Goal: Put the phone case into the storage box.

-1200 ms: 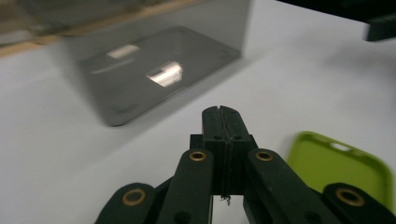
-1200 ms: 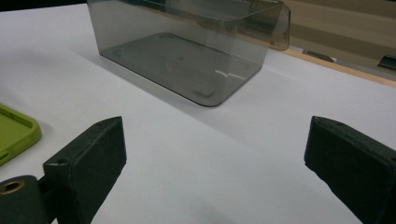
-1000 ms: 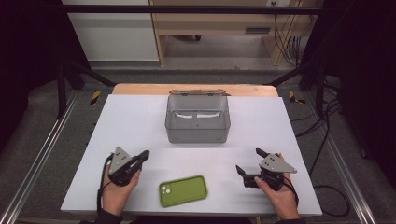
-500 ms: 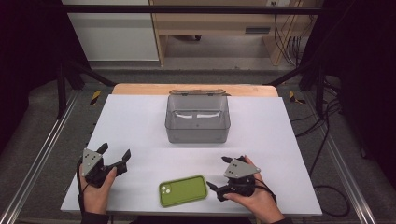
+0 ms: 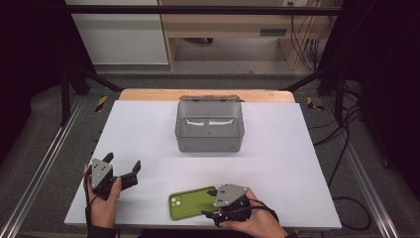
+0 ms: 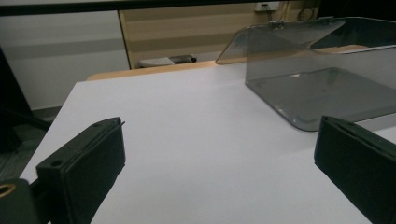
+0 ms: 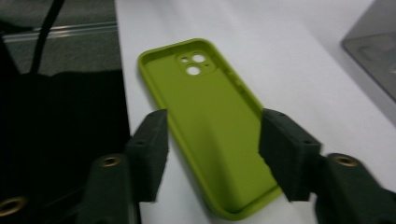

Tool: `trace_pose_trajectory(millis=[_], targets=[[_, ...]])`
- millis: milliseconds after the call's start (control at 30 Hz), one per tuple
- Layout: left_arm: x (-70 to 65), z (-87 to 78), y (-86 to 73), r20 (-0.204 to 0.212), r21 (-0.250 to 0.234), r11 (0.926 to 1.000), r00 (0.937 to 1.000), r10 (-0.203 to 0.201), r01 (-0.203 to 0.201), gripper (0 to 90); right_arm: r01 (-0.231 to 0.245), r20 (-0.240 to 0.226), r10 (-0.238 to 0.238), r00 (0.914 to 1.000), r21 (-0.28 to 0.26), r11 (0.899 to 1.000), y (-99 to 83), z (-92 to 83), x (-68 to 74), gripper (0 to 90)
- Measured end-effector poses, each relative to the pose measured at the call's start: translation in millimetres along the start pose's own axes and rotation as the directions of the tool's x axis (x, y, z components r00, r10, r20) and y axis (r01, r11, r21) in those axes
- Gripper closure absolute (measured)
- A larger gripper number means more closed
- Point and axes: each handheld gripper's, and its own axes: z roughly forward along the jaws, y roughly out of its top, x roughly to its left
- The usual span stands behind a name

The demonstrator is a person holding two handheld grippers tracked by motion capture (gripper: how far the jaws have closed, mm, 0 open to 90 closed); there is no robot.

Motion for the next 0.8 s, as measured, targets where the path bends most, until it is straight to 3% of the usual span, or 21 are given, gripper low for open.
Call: trace_pose_trajectory(millis=[100, 200, 433, 700, 800], targets=[[-1.7, 1.5, -1.4, 0.014, 0.011, 0.9999, 0.9999, -0.001, 0.001, 1.4, 0.024, -0.052, -0.022, 0.9984, 0.022, 0.999, -1.8, 4.6, 1.2, 60.3], [-2.9, 1.9, -0.9, 0.021, 0.008, 1.0, 0.9998, 0.001, -0.001, 1.5, 0.053, -0.101, -0.049, 0.9936, 0.033, 0.998, -4.5, 9.4, 2.5, 67.5], [-4.7, 3.4, -1.4, 0.045, 0.012, 0.9999, 0.999, -0.001, 0.0, 1.6, 0.114, -0.129, -0.102, 0.9864, 0.088, 0.99, -7.6, 26.5, -0.4, 73.2], [-3.9, 5.4, -3.5, 0.053, 0.027, 0.9996, 0.9985, -0.007, 0.005, 2.3, 0.174, -0.137, -0.165, 0.9768, 0.056, 0.983, -11.2, 26.8, -0.6, 83.2], [-3.5, 5.0, -3.2, 0.054, 0.024, 0.9997, 0.9985, -0.005, 0.003, 2.5, 0.165, -0.149, -0.155, 0.9765, 0.056, 0.985, -11.4, 26.2, -1.8, 84.4]])
